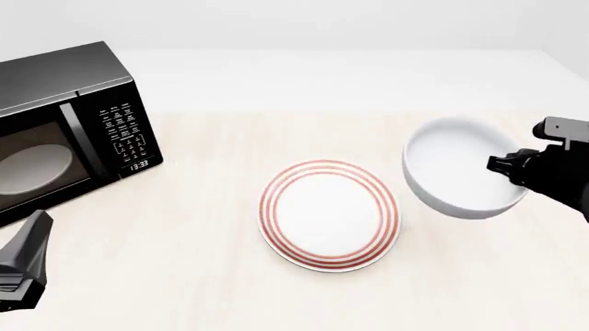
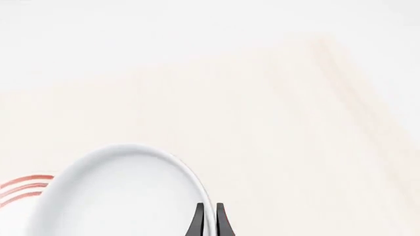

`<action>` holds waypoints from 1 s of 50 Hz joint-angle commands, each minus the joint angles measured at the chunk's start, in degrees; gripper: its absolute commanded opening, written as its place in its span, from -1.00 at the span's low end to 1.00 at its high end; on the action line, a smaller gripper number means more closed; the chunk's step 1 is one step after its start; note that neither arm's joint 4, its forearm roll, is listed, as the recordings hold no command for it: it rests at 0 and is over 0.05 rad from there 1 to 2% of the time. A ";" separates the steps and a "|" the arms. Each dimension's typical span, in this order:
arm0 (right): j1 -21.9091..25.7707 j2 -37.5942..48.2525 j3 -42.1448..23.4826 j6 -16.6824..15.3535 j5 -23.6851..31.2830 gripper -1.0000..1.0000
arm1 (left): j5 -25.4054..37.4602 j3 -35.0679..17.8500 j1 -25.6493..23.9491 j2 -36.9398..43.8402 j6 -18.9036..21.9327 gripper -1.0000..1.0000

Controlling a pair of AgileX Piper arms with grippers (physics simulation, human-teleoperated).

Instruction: Put the white bowl to the right of the plate.

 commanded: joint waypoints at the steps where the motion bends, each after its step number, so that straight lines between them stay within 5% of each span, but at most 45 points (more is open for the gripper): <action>1: -5.07 1.86 3.62 0.59 -3.90 -1.00 | 0.00 0.00 0.00 0.00 0.00 1.00; 3: -6.13 2.20 3.88 -1.05 -4.14 -1.00 | 0.00 0.00 0.00 0.00 0.00 1.00; 50: -8.18 12.50 7.24 2.26 -13.34 -1.00 | 0.00 0.00 0.00 0.00 0.00 1.00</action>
